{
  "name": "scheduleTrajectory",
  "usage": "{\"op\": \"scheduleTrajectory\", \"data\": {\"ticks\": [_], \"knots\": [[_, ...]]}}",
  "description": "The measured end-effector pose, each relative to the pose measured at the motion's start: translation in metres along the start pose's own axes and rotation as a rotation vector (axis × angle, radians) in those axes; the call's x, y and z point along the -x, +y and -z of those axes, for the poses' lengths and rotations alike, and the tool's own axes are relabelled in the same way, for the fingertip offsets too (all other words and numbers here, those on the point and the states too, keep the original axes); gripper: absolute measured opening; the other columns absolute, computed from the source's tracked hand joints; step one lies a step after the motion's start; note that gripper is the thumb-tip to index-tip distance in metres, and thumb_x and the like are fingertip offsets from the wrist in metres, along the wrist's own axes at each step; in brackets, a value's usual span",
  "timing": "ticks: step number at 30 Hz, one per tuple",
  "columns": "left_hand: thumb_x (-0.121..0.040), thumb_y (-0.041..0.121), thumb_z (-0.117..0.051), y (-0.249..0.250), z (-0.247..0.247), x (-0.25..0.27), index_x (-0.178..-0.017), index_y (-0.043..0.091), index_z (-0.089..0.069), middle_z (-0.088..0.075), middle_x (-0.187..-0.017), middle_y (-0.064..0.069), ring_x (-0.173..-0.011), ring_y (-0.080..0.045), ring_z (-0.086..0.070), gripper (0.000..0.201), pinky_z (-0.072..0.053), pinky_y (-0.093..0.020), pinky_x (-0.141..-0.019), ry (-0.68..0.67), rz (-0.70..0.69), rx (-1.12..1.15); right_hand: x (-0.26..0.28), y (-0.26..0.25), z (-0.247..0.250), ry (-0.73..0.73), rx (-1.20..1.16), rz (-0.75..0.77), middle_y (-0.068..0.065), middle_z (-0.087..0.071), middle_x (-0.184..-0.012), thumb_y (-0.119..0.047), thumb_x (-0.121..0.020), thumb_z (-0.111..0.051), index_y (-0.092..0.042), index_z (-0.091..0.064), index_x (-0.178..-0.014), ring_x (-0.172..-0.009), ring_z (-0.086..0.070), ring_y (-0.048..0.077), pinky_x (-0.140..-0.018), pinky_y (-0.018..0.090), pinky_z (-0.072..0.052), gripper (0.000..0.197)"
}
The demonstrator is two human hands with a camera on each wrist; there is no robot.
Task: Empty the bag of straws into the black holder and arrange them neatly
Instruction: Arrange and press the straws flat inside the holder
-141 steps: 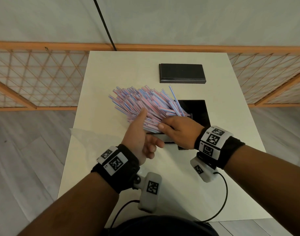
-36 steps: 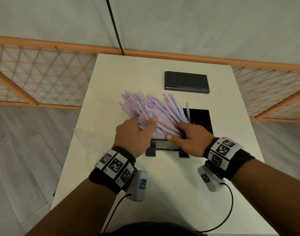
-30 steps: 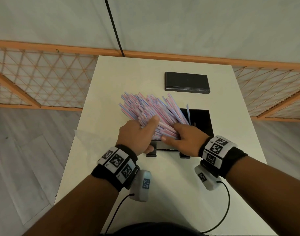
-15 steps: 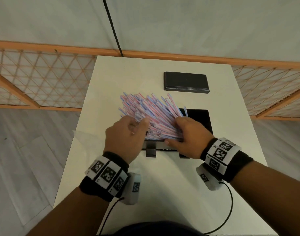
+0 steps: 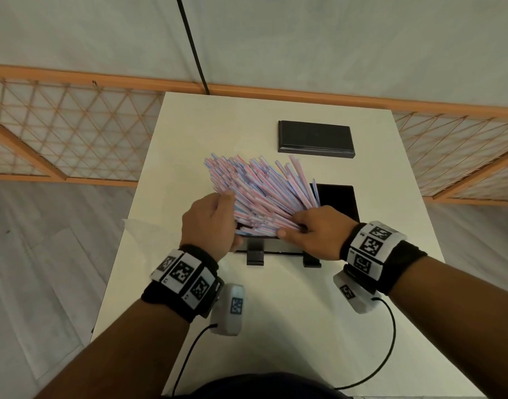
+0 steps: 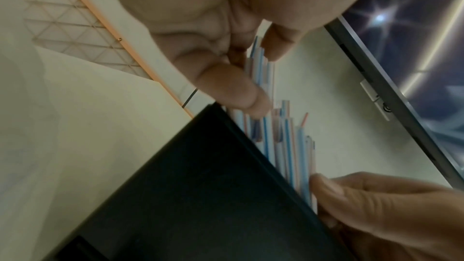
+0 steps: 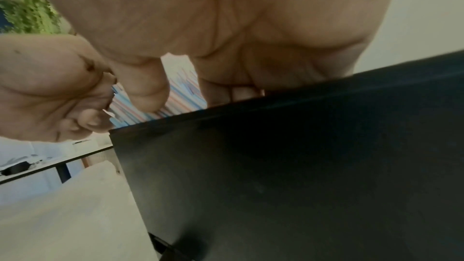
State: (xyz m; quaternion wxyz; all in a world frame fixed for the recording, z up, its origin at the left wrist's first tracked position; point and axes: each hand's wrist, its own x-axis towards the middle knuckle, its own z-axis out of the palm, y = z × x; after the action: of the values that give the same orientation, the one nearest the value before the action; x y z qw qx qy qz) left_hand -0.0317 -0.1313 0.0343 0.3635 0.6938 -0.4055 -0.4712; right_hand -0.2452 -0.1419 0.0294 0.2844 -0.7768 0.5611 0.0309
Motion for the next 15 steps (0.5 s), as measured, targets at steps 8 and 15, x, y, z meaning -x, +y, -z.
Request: {"op": "scheduleTrajectory", "data": {"ticks": [8, 15], "knots": [[-0.104, 0.035, -0.048, -0.001, 0.005, 0.001, -0.083, 0.01, -0.063, -0.059, -0.068, -0.007, -0.049, -0.029, -0.063, 0.036, -0.06, -0.045, -0.059, -0.001, 0.066, 0.002, -0.008, -0.002, -0.01, -0.041, 0.006, -0.03, -0.005, -0.066, -0.085, -0.085, -0.072, -0.037, -0.027, -0.062, -0.099, -0.079, -0.062, 0.013, -0.075, 0.031, -0.055, 0.068], [-0.102, 0.035, -0.049, -0.008, 0.002, -0.001, -0.092, -0.006, -0.063, -0.058, -0.068, -0.015, -0.044, -0.027, -0.06, 0.044, -0.056, -0.037, -0.052, -0.008, 0.058, 0.028, -0.011, -0.009, -0.008, -0.046, -0.001, 0.0, -0.004, -0.06, -0.085, -0.079, -0.077, -0.044, -0.03, -0.063, -0.094, -0.084, -0.06, 0.018, -0.078, 0.03, -0.051, 0.056]]}}
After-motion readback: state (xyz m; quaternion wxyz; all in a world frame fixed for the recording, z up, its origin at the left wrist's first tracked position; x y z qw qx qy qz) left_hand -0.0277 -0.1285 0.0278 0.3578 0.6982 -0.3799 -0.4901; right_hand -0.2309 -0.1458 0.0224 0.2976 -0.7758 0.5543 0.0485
